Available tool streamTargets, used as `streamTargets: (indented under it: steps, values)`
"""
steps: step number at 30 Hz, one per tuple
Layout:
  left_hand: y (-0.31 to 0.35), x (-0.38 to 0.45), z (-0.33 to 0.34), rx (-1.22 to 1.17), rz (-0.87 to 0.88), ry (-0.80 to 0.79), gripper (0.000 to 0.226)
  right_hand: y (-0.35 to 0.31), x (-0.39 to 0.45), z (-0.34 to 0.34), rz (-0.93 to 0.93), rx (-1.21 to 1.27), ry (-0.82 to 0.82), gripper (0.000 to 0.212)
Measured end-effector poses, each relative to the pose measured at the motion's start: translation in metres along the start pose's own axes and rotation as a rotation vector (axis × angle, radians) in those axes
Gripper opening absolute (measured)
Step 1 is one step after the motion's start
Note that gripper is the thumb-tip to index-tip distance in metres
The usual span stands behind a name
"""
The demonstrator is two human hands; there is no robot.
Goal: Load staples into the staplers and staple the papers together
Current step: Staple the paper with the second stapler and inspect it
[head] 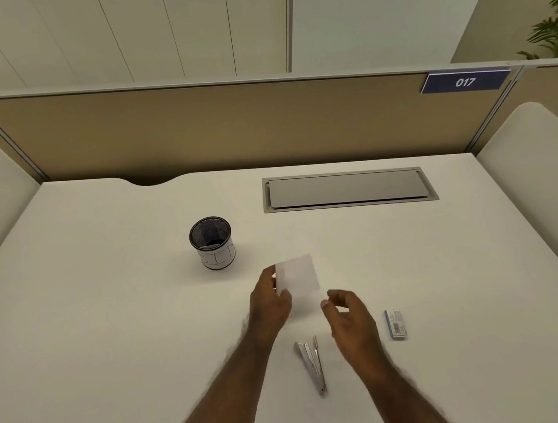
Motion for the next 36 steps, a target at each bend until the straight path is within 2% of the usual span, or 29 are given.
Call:
streamTargets:
  steps: [3,6,12,17,20,24,28,31,36]
  values:
    - [0.007,-0.024,-0.008,-0.371,-0.11,-0.104,0.046,-0.01,0.007,0.002,0.15,0.181,-0.114,0.046]
    - [0.014,-0.042,-0.012,-0.571,-0.176,-0.162,0.043,-0.019,0.009,0.005,0.182,0.312,-0.144,0.061]
    - [0.029,-0.052,-0.022,-0.731,-0.205,-0.144,0.024,-0.027,0.01,0.003,0.124,0.398,-0.121,0.018]
    - [0.034,-0.051,-0.026,-0.689,-0.26,-0.118,0.017,-0.033,0.014,0.0,0.027,0.483,-0.043,0.016]
    - [0.038,-0.052,-0.026,-0.704,-0.276,-0.132,0.016,-0.036,0.016,0.0,-0.079,0.407,-0.023,0.025]
    - [0.043,-0.053,-0.024,-0.75,-0.273,-0.179,0.018,-0.041,0.013,-0.001,-0.283,0.143,-0.025,0.03]
    - [0.048,-0.054,-0.023,-0.863,-0.235,-0.27,0.021,-0.044,0.006,0.002,-0.46,-0.055,-0.097,0.037]
    - [0.052,-0.054,-0.024,-0.901,-0.214,-0.326,0.022,-0.042,0.003,0.002,-0.499,-0.216,-0.169,0.045]
    - [0.05,-0.055,-0.022,-0.786,-0.18,-0.327,0.026,-0.04,-0.004,0.004,-0.542,-0.384,-0.242,0.055]
Point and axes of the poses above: each hand's wrist, its own x-axis towards the middle knuckle, its own z-axis out of the palm, y = z × x, the point moved 3 cm from there along x, towards the middle knuckle, and after that the axes turned 8 degrees about x, right-handed, at the moved point
